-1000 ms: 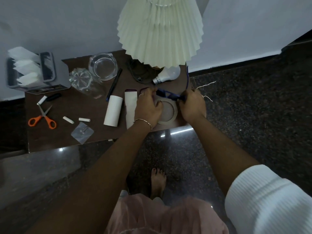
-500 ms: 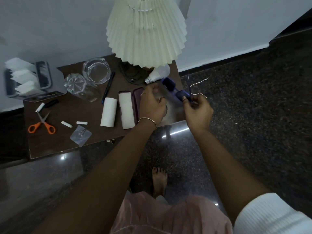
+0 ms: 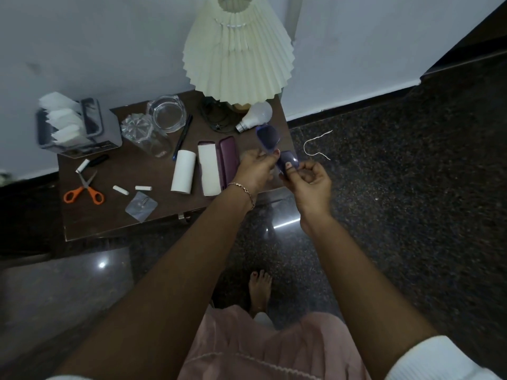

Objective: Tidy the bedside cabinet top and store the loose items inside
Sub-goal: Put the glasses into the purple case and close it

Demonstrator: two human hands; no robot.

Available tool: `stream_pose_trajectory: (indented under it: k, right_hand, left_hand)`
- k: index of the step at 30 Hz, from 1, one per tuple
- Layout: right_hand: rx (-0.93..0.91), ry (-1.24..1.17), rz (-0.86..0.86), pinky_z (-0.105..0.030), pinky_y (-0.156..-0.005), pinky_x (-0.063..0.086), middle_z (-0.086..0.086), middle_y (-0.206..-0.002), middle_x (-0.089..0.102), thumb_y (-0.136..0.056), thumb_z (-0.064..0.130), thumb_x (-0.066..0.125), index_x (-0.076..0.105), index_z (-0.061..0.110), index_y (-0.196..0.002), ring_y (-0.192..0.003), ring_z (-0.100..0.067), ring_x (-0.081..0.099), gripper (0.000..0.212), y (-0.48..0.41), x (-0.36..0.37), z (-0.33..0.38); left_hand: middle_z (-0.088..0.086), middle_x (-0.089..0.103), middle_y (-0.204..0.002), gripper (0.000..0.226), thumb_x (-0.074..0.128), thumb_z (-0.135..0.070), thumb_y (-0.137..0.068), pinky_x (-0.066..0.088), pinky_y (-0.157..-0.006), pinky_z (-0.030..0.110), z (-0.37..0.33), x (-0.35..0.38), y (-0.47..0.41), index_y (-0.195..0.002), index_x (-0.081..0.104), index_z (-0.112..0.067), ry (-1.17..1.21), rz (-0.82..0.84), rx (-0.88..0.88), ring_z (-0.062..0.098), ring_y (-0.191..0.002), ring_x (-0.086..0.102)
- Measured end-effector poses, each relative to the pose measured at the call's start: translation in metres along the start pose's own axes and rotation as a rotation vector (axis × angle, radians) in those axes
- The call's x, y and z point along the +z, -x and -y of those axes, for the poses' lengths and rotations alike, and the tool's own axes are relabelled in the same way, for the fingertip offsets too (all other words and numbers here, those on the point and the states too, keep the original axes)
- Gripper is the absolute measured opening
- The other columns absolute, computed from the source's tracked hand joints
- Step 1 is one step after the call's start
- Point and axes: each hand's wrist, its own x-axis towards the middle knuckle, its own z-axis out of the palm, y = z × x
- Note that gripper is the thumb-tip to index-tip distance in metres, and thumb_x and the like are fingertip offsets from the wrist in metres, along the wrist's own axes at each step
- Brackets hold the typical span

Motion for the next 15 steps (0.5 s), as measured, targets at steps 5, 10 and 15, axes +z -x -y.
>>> stream_pose_trajectory:
  k: [5, 10, 15]
  right_hand:
    - [0.053, 0.022, 0.127, -0.027, -0.076, 0.055, -0.011, -0.084, 0.069, -0.086, 0.002, 0.067, 0.053, 0.008, -0.1, -0.071, -0.011, 0.069, 0.021, 0.018, 0.017, -0.003]
    - [0.102, 0.147, 0.215, -0.016, -0.08, 0.052, -0.011, -0.117, 0.062, -0.081, 0.003, 0.072, 0.05, 0.007, -0.126, -0.103, -0.017, 0.062, 0.05, 0.026, 0.042, -0.008]
    - [0.003, 0.188, 0.289, -0.024, -0.091, 0.051, -0.005, -0.125, 0.056, -0.078, 0.016, 0.078, 0.048, 0.019, -0.131, -0.113, -0.016, 0.057, 0.062, 0.029, 0.067, -0.004]
  left_hand:
    - [0.015, 0.066, -0.1, 0.017, 0.054, -0.014, -0.094, 0.052, -0.067, 0.028, -0.002, -0.029, 0.013, -0.106, 0.058, -0.003, 0.009, -0.011, 0.054, 0.024, -0.089, 0.063]
    - [0.006, 0.065, -0.105, 0.02, 0.058, -0.002, -0.088, 0.049, -0.096, 0.042, -0.001, -0.065, 0.023, -0.107, 0.057, -0.01, -0.208, -0.113, 0.169, 0.027, -0.106, 0.061]
    - [0.009, 0.066, -0.116, 0.036, 0.061, -0.007, -0.086, 0.043, -0.088, 0.021, -0.001, -0.099, 0.035, -0.121, 0.06, -0.01, -0.706, -0.194, 0.331, 0.022, -0.109, 0.06]
